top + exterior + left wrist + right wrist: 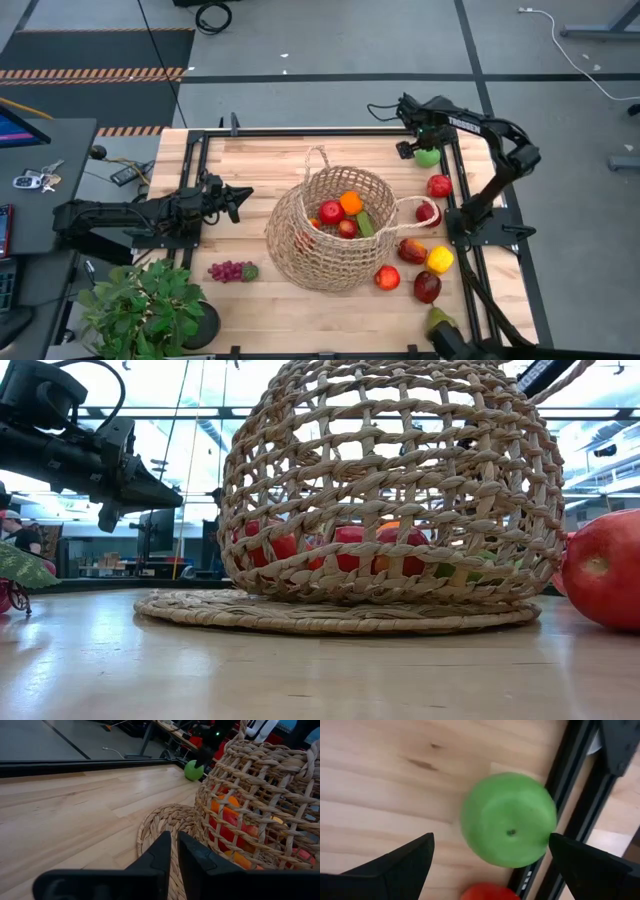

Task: Build produce basket
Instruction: Put the green apple into the brown basket

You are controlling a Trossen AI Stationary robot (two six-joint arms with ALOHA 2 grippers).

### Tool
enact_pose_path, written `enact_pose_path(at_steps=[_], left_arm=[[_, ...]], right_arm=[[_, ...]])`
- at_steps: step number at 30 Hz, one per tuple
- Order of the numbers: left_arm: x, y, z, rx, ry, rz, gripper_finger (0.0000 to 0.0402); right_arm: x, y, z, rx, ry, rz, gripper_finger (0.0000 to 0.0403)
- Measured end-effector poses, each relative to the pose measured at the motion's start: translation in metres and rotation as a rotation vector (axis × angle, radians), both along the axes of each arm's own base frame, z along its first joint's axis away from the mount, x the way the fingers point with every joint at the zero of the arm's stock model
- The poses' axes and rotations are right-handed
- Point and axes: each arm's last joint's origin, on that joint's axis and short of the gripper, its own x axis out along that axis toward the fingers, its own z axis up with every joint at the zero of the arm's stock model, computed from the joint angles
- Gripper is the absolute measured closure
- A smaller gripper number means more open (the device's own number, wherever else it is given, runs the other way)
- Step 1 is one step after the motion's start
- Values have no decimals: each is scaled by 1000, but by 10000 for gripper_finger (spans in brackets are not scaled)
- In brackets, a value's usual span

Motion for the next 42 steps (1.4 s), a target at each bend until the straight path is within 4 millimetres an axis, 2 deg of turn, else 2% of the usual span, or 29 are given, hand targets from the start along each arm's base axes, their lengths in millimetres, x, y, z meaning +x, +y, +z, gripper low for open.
enact_pose_path(at_steps=[4, 8, 12, 15, 24, 42], left_arm=[[0, 0, 0, 0, -1, 0, 369], [0, 0, 0, 0, 0, 0, 367], [0, 0, 0, 0, 0, 0, 362], [0, 0, 0, 0, 0, 0, 361], [0, 0, 0, 0, 0, 0, 369], [0, 0, 0, 0, 0, 0, 369]], right_arm=[[3, -3, -12, 40, 34, 5, 4], [8, -2, -15, 44, 38, 21, 4], [15, -3, -16, 39, -33, 38, 4], [22, -2, -16, 75, -151, 74, 4], [45, 15, -16, 112, -195, 183, 4], [46, 23, -30, 120, -212, 217, 2]])
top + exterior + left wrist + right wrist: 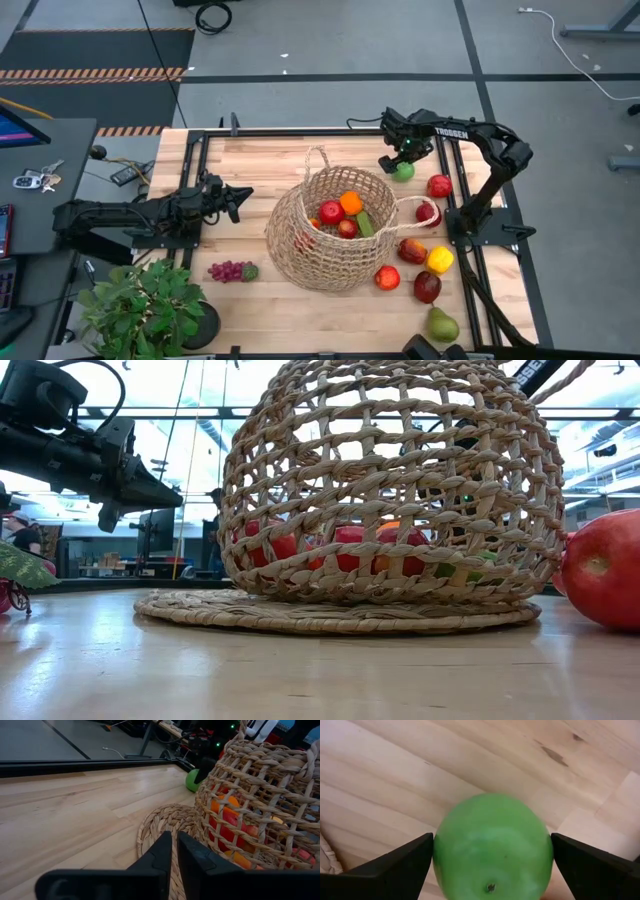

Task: Build produce basket
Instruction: Put the green apple into the brown basket

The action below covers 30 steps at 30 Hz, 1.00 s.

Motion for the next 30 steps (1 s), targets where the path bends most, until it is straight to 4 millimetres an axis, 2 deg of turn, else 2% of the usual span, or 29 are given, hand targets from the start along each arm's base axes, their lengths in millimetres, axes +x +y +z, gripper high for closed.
enact_pose_path(at_steps=[10, 18, 25, 30], left_arm=[[0, 0, 0, 0, 0, 0, 361], [0, 0, 0, 0, 0, 0, 369], [0, 0, 0, 0, 0, 0, 364], [0, 0, 0, 0, 0, 0, 362]], right_arm=[[1, -1, -1, -15, -4, 41, 4], [4, -4, 3, -22, -19, 60, 31], [8, -8, 17, -33, -30, 83, 34], [15, -13, 39, -20, -96, 114, 34]])
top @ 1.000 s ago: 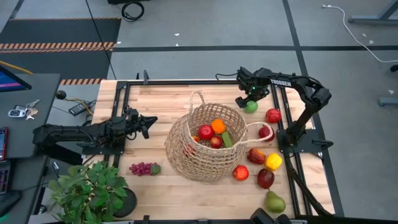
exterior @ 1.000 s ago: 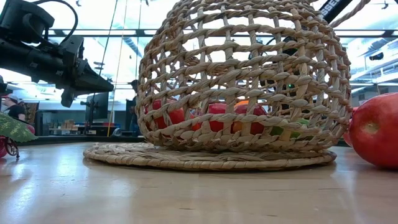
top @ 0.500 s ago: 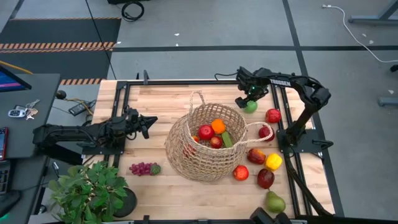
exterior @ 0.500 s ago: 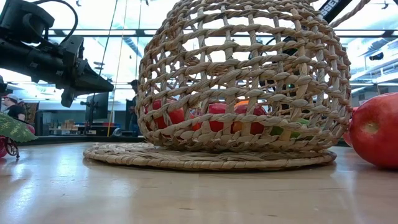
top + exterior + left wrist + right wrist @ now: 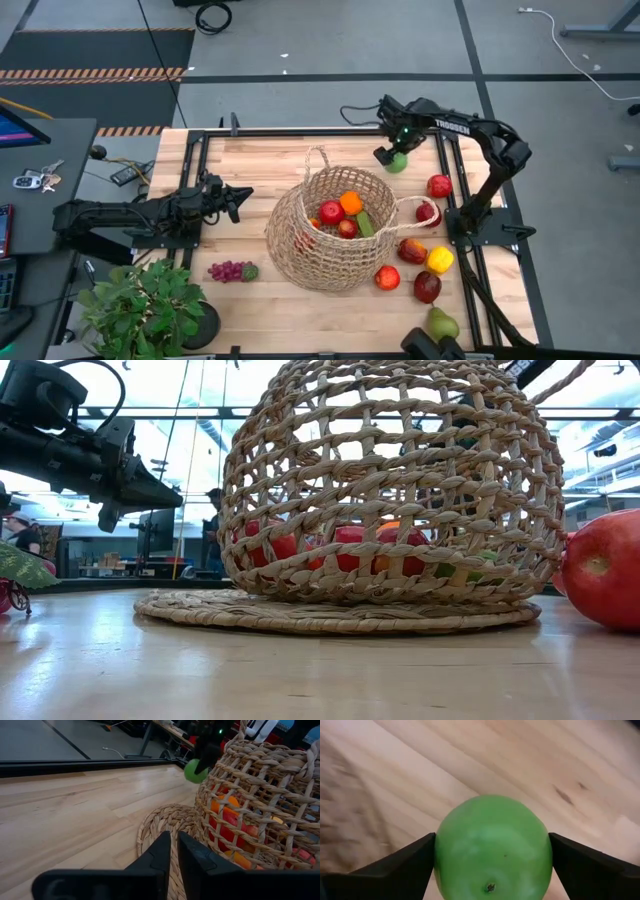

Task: Build produce basket
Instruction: Put the green apple into the brown basket

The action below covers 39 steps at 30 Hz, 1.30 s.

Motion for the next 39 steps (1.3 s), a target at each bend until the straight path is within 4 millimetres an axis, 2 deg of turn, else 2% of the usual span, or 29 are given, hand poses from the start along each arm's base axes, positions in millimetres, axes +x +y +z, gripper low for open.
enact_pose_path(at_steps=[12, 24, 30, 39], left_arm=[[0, 0, 0, 0, 0, 0, 366], [0, 0, 0, 0, 0, 0, 367], [0, 0, 0, 0, 0, 0, 366], [0, 0, 0, 0, 0, 0, 363]], right_arm=[[13, -7, 86, -124, -311, 56, 34], [5, 8, 162, -272, -642, 150, 34], [-4, 25, 186, -298, -777, 189, 34], [-9, 74, 216, -317, -909, 352, 34]])
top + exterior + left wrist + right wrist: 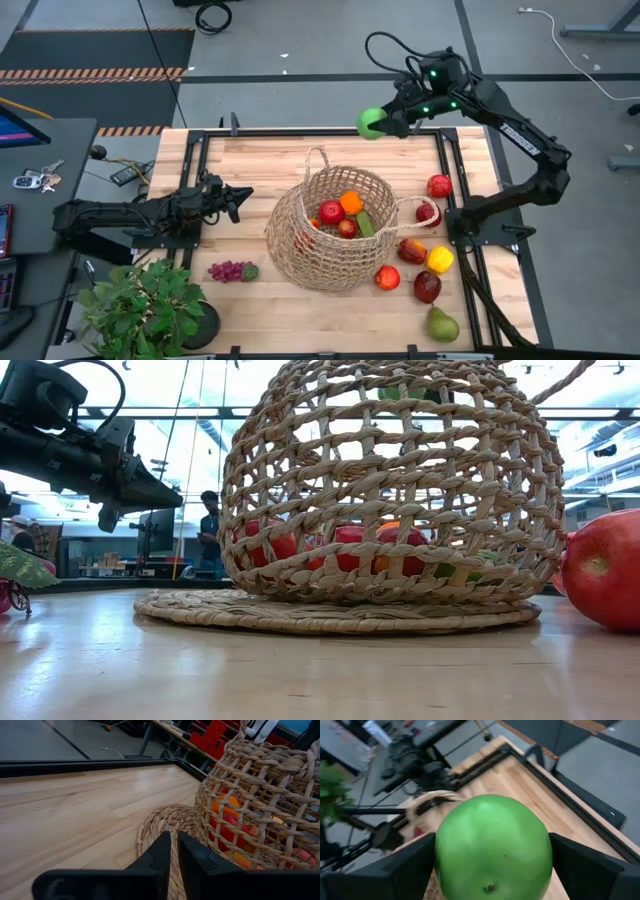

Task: Build produce basket
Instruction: Put the green apple into the brown basket

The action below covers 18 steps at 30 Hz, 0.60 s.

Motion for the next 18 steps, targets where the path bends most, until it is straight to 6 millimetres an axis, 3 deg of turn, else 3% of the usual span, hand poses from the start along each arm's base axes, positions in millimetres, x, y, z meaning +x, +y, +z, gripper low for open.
enact_pose_path(at_steps=[7, 18], left_arm=[[0, 0, 0, 0, 0, 0, 369], [0, 0, 0, 0, 0, 0, 363]], right_arm=[[-2, 32, 20, -77, -113, 102, 34], [11, 63, 45, -129, -333, 220, 34]])
